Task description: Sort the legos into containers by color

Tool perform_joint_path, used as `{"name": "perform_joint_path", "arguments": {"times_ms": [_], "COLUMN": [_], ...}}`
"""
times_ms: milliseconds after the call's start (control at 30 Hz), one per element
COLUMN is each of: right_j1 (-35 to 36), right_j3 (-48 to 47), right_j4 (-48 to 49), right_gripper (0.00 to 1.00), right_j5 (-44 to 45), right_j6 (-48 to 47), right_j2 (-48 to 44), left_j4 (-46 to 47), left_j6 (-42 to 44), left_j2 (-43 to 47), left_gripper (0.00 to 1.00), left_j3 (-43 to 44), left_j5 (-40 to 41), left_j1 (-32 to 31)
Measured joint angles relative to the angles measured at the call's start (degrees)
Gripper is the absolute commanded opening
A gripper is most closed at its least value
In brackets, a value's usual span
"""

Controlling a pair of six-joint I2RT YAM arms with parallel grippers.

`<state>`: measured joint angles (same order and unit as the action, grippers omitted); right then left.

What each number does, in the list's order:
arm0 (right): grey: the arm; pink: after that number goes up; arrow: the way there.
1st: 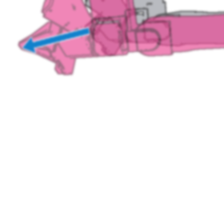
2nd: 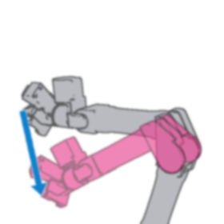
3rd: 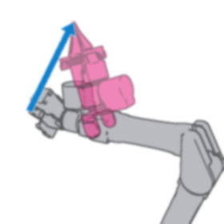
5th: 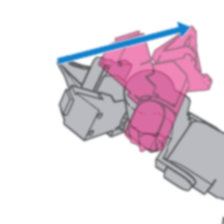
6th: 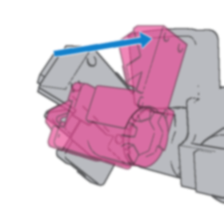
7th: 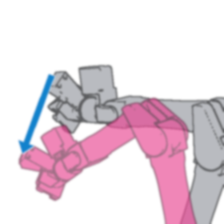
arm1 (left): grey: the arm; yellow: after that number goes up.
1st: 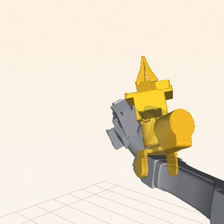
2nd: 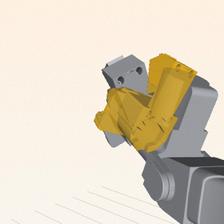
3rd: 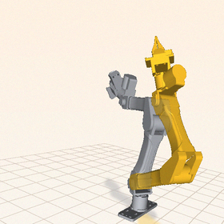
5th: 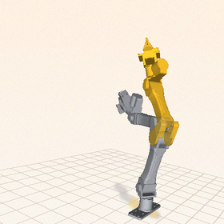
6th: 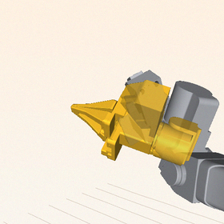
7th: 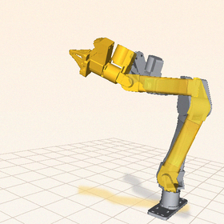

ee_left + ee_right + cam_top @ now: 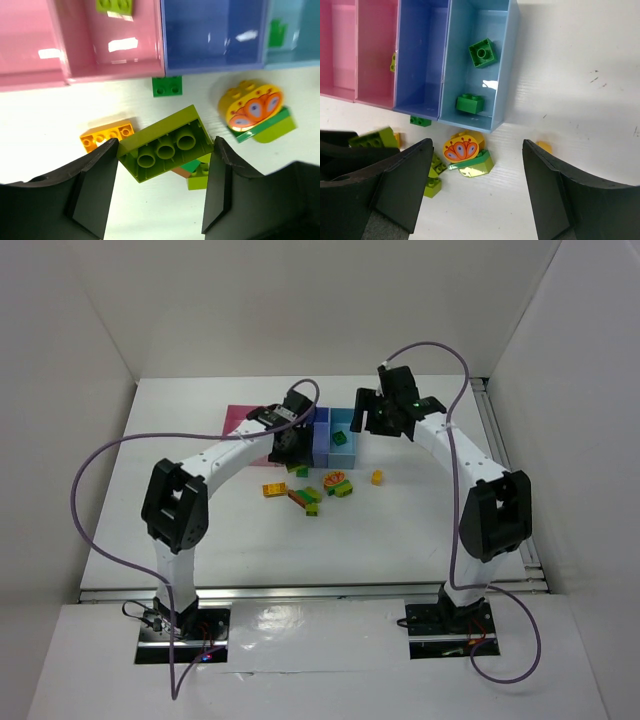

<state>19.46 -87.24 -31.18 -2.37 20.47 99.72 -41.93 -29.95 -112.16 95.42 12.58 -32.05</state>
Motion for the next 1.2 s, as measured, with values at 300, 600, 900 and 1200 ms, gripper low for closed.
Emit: {"name": "perform_joint_path", "arguments": {"times_ms": [300, 600, 900, 1200], "right_j1": [0.0, 0.0, 0.0, 0.3], "right_j3": [3.4, 4.0, 5.1, 16.6], "right_j4": [0.0, -1.1, -1.4, -1.6], "right_gripper": [0.79, 0.79, 0.79, 0.84], "right_j5": [0.3, 1.5, 1.2, 3.5], "right_j6": [0.0, -0.3, -0.5, -0.3], "right_j2": [-3.9, -4.3, -4.5, -6.5], "left_j4": [-0.9, -0.9, 0.0, 3.1], "left_j6": [0.0, 0.3, 2.4, 2.4], "left_j2": [-5.5, -20.8, -18.7, 5.8], "left_gripper": [0.54, 0.76, 0.92, 0.88], "left_j3": [15.7, 31.1, 29.6, 10.7], "left_j5": [1.2, -0.4, -2.6, 0.3], "left_j1": [5.0, 9.1, 9.6, 8.3]}}
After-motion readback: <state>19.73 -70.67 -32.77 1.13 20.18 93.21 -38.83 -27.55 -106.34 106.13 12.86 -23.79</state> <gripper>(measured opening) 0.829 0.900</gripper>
